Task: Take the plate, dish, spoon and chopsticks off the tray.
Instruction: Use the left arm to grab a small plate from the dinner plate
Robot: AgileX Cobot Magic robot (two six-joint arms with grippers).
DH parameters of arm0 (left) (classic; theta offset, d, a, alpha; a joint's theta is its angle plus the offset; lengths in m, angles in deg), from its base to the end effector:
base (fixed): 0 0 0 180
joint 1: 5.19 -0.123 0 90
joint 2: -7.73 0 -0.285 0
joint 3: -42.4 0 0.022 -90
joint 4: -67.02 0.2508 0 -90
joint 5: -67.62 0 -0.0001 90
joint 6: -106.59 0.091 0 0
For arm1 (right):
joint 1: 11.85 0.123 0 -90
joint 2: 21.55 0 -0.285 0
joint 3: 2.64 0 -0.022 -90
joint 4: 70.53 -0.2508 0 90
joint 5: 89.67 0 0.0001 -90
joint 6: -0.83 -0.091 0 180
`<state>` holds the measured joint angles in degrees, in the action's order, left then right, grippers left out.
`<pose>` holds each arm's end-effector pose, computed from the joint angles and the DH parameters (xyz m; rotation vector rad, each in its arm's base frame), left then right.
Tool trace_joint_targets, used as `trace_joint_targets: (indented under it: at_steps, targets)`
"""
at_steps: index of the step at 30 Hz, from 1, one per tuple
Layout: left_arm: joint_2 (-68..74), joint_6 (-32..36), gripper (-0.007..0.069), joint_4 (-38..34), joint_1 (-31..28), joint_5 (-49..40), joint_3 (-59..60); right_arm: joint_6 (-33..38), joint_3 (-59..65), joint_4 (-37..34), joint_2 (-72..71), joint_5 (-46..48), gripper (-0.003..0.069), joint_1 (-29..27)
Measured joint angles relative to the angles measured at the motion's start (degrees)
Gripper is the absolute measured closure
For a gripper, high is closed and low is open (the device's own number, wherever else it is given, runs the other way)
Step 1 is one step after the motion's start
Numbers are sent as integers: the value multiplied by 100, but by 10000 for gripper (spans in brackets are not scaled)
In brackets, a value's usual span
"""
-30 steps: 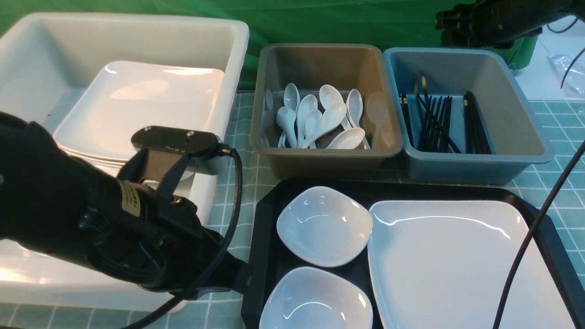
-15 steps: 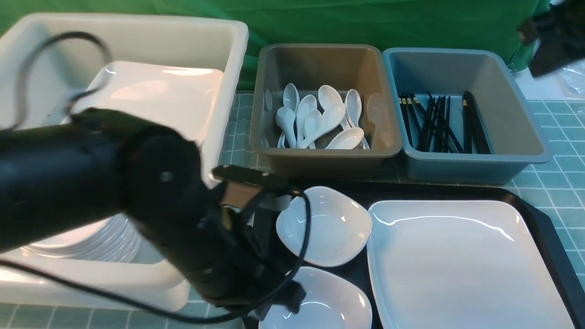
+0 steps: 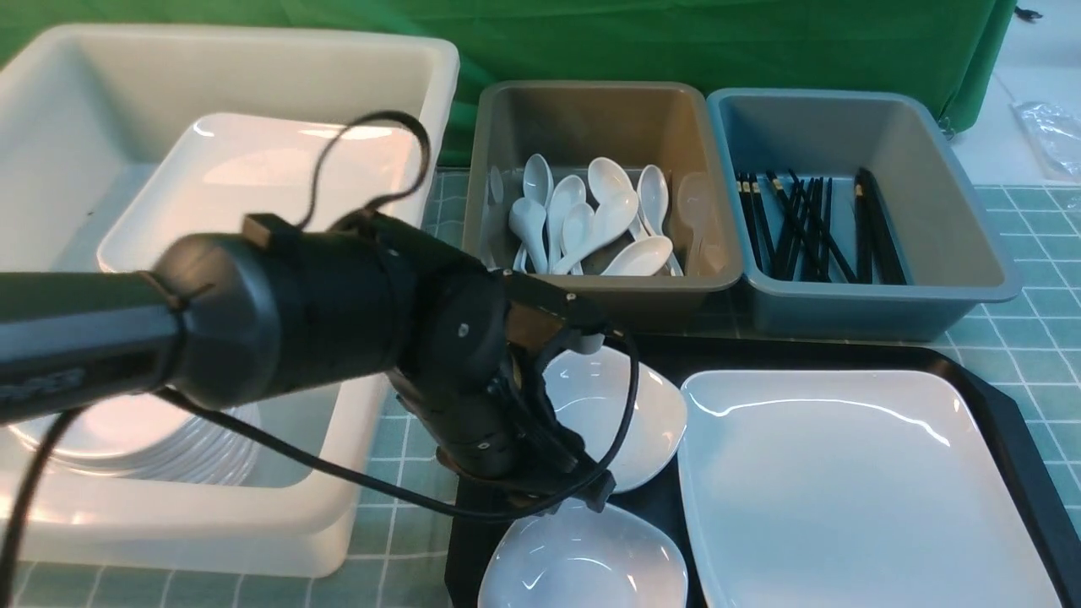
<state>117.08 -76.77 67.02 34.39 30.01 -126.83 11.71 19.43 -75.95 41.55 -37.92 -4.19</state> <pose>0.2750 -0.2273 0.2008 0.8620 2.6356 -0.1998 0.1787 0.0308 0.3540 -0.3499 2.3607 0.0898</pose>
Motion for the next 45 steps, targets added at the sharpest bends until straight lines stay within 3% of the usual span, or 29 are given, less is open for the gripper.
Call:
trace_joint_targets:
  at_steps: [4,8,12,18,26,34,45]
  targets:
    - [268,5,209,0,0,306,0,0,69,-5,-393,-40,636,0]
    - [520,-8,209,-110,0,274,-4,-6,69,-5,-588,-47,636,0]
    - [637,-26,273,-304,19,179,-20,-108,69,-7,-644,-42,636,0]
    - [557,-78,482,-620,13,-177,-69,-114,69,-18,-656,-36,636,0]
    - [343,-137,515,-653,13,-457,-62,-132,69,-18,-662,-36,636,0]
    - [-669,-169,600,-633,2,-508,-59,-118,69,-18,-662,-36,631,0]
    - [-1049,-174,605,-604,-269,-672,-51,-82,69,-18,-670,-53,625,0]
